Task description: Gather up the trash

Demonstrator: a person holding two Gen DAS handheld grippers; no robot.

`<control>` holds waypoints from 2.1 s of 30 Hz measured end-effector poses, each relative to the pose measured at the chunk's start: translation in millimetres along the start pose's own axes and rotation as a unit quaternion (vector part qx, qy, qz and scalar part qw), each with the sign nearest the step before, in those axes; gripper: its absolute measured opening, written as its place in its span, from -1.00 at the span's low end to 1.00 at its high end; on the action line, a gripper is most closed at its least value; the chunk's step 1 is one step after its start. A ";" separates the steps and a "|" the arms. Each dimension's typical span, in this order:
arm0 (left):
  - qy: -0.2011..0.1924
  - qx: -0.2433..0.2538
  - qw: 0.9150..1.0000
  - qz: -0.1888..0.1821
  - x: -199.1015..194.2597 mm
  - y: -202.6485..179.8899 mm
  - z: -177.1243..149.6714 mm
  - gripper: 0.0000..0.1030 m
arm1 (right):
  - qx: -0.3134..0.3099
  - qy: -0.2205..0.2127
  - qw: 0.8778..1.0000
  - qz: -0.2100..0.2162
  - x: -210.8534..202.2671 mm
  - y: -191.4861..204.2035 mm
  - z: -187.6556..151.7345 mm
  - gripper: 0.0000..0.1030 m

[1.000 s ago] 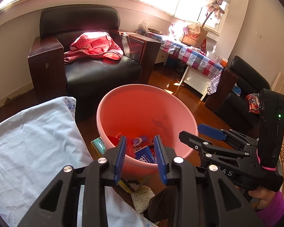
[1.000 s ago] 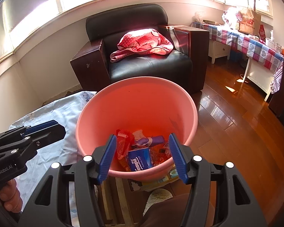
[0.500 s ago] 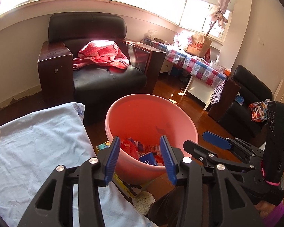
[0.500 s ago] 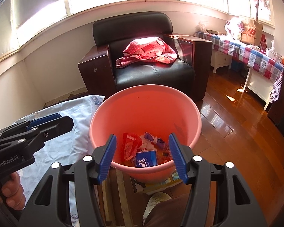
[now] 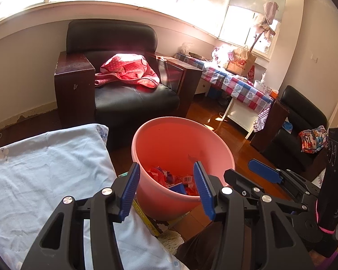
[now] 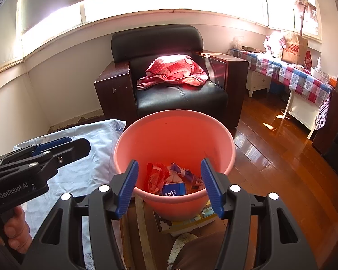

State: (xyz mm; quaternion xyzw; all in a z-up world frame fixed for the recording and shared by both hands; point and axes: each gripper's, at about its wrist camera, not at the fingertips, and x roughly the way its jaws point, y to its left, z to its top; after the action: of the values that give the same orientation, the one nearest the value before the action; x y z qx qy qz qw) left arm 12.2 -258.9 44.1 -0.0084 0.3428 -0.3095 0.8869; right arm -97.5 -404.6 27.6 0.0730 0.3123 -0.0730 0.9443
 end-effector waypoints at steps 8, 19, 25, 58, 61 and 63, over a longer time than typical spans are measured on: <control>-0.017 -0.001 1.000 0.013 -13.2 1.2 -2.7 -0.05 | -0.011 -0.024 1.000 -0.014 -11.0 9.5 -1.4 0.40; -0.029 -0.006 0.999 0.026 -23.9 3.1 -5.0 -0.05 | -0.019 -0.021 0.999 -0.019 -14.2 18.6 -3.8 0.40; -0.032 -0.012 0.999 0.031 -28.2 8.2 -6.0 -0.05 | -0.019 -0.025 0.999 -0.027 -15.2 24.4 -3.6 0.40; -0.029 -0.014 0.999 0.042 -24.8 19.3 -12.1 -0.06 | -0.009 -0.014 0.999 -0.043 -9.7 24.7 -8.3 0.40; -0.028 -0.014 0.999 0.043 -24.0 19.2 -14.2 -0.06 | -0.008 -0.011 0.999 -0.043 -8.2 24.3 -9.6 0.40; -0.027 -0.013 0.999 0.042 -22.7 20.6 -16.3 -0.06 | -0.008 -0.011 0.999 -0.043 -8.2 24.0 -10.2 0.40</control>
State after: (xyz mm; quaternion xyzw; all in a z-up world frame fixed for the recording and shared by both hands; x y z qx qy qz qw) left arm 0.3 -226.4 40.6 -0.0139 0.3230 -0.2669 0.9079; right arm -105.5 -378.5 26.6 0.0510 0.3054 -0.1117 0.9443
